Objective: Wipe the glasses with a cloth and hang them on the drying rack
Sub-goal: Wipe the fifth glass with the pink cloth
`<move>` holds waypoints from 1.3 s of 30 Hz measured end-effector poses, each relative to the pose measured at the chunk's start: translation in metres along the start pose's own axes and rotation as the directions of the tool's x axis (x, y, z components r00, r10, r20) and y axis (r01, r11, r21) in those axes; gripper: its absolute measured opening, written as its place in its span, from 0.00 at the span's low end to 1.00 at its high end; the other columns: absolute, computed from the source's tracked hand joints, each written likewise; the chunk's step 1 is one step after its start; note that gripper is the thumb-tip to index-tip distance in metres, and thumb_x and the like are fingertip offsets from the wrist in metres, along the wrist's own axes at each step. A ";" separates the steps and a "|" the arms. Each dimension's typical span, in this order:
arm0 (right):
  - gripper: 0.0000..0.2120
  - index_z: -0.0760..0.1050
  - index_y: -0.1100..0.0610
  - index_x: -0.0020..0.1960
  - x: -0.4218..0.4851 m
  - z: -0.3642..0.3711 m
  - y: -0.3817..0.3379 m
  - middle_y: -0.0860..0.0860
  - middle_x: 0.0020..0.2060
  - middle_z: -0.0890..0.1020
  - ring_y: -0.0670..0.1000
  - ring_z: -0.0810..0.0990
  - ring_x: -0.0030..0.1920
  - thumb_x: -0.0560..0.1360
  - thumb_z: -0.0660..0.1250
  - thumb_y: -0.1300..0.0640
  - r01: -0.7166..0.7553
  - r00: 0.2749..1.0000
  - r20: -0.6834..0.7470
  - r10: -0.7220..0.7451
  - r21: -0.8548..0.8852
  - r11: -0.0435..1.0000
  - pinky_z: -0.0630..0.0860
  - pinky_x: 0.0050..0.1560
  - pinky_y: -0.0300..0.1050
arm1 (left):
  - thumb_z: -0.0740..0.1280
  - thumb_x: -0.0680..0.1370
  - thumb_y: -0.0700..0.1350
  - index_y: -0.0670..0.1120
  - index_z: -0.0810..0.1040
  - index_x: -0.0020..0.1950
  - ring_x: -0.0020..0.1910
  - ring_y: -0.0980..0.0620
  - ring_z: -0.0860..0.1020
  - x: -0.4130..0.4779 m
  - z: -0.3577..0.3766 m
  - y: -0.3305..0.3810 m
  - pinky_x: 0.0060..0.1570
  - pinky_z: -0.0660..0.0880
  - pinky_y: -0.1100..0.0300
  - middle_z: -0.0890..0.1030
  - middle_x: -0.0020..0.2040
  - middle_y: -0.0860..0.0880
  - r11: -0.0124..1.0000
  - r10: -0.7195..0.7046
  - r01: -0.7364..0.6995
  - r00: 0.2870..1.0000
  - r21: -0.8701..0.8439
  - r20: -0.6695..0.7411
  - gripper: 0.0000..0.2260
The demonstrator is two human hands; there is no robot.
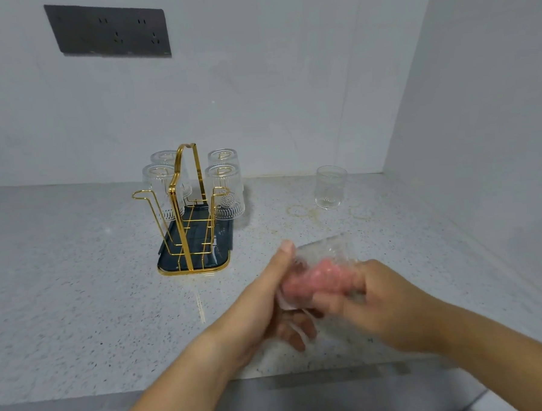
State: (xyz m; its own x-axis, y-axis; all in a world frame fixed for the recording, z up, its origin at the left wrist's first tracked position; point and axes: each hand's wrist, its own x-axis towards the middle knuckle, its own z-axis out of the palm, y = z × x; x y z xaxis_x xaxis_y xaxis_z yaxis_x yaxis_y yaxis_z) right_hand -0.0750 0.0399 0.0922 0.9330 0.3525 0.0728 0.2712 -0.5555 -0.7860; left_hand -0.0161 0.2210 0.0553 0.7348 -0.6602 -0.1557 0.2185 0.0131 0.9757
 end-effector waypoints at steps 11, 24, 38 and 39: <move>0.10 0.83 0.47 0.58 -0.006 0.013 -0.013 0.45 0.54 0.85 0.46 0.82 0.59 0.80 0.68 0.47 0.095 0.995 0.057 -0.086 -0.190 0.977 0.73 0.69 0.50 | 0.64 0.76 0.65 0.46 0.74 0.30 0.18 0.50 0.67 -0.004 0.006 0.000 0.18 0.60 0.66 0.70 0.23 0.47 0.984 0.055 -0.100 0.957 -0.145 -0.285 0.25; 0.12 0.84 0.57 0.59 0.004 -0.002 -0.023 0.50 0.53 0.88 0.47 0.86 0.57 0.83 0.63 0.57 -0.047 0.998 -0.024 0.058 0.325 0.945 0.78 0.63 0.41 | 0.66 0.76 0.64 0.44 0.75 0.54 0.32 0.53 0.76 -0.008 -0.003 -0.002 0.29 0.75 0.54 0.79 0.38 0.51 0.963 0.266 -0.253 0.947 0.090 -0.178 0.24; 0.09 0.82 0.44 0.60 0.005 0.009 0.008 0.37 0.55 0.85 0.38 0.80 0.61 0.83 0.66 0.49 0.249 0.968 0.103 -0.227 -0.459 0.853 0.68 0.73 0.49 | 0.58 0.77 0.72 0.47 0.82 0.33 0.21 0.53 0.68 -0.009 -0.003 0.001 0.22 0.60 0.67 0.75 0.27 0.47 0.954 -0.198 0.195 0.980 -0.227 0.008 0.32; 0.09 0.83 0.46 0.61 0.005 0.008 0.007 0.38 0.56 0.86 0.40 0.82 0.61 0.83 0.67 0.52 0.176 0.984 0.063 -0.165 -0.273 0.946 0.72 0.70 0.47 | 0.59 0.77 0.73 0.46 0.84 0.38 0.23 0.53 0.71 -0.009 -0.002 0.000 0.24 0.64 0.64 0.77 0.28 0.48 0.976 -0.131 0.127 0.991 -0.174 -0.011 0.32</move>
State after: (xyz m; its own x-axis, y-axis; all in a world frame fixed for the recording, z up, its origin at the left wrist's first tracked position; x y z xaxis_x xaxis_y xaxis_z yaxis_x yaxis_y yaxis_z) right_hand -0.0705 0.0436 0.0821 0.8587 0.4860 0.1627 0.4853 -0.6691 -0.5628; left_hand -0.0214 0.2288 0.0561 0.7066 -0.6482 -0.2838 0.4186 0.0596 0.9062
